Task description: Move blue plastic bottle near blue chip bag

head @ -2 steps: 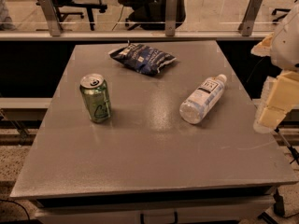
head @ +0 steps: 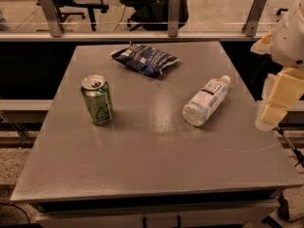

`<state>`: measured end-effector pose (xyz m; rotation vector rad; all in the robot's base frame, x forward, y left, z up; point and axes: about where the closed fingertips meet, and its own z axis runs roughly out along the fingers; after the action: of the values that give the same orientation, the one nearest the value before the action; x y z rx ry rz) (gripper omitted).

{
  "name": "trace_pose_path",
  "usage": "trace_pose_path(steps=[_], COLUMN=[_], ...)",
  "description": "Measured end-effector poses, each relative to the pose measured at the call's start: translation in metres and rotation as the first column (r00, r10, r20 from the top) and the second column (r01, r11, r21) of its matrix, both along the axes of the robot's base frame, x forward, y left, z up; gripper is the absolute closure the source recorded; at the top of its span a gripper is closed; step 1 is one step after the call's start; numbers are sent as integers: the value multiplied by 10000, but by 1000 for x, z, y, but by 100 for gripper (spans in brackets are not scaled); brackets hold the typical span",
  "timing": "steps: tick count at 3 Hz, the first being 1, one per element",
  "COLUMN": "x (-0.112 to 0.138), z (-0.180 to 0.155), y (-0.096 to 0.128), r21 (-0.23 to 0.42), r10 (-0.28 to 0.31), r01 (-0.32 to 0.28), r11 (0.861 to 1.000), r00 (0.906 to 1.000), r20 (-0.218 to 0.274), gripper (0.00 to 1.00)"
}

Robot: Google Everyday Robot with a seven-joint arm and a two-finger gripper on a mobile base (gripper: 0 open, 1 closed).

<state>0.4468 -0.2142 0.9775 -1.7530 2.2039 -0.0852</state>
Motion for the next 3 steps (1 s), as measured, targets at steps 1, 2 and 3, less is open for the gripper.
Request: trace_pose_path(steps=[1, 2, 3], x=[25, 47, 72], z=[-1, -8, -27], y=[1, -1, -1], r21=[-155, -433, -855], r10=[893, 1962, 3580], r01=[-887, -1940, -3538], r11=[9959, 9801, 9314], r00=[9953, 9790, 9329], r20=[368, 550, 387], gripper=[0, 0, 0])
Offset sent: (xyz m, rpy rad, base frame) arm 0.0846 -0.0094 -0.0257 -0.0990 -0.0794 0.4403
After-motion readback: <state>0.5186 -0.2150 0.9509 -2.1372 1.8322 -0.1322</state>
